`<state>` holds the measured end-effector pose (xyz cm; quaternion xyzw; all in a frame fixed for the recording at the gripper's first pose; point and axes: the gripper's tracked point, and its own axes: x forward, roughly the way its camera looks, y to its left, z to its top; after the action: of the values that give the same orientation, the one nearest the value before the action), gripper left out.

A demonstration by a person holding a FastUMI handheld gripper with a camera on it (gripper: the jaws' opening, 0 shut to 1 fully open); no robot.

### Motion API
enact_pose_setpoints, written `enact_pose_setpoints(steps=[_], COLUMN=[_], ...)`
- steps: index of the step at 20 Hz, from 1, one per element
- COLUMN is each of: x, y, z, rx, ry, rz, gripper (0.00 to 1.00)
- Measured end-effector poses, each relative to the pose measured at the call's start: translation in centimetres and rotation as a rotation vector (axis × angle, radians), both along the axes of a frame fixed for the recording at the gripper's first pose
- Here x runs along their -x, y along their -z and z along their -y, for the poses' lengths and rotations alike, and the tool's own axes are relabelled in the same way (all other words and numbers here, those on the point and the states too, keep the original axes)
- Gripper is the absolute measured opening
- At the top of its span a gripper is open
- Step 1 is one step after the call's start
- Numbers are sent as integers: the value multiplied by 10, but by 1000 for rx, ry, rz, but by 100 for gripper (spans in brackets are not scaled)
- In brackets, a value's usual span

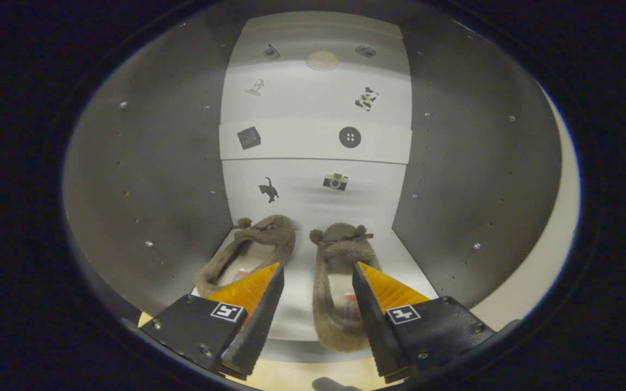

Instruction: Open the shoe cabinet door, grab the shoes and put them into the shoe cabinet, then close the shoe cabinet door.

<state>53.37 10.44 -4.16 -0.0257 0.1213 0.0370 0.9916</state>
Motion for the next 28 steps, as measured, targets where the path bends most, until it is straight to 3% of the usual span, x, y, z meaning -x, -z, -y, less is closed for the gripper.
enact_pose_setpoints(steps=[11, 14, 17, 22, 28], x=[186, 246, 310, 403, 460], y=[-15, -20, -21, -27, -35], z=[-5, 1, 12, 58, 163], rx=[-45, -40, -39, -39, -55], ry=[-42, -56, -75, -69, 67], rz=[114, 155, 195, 239, 285], gripper=[82, 100, 100, 100, 100])
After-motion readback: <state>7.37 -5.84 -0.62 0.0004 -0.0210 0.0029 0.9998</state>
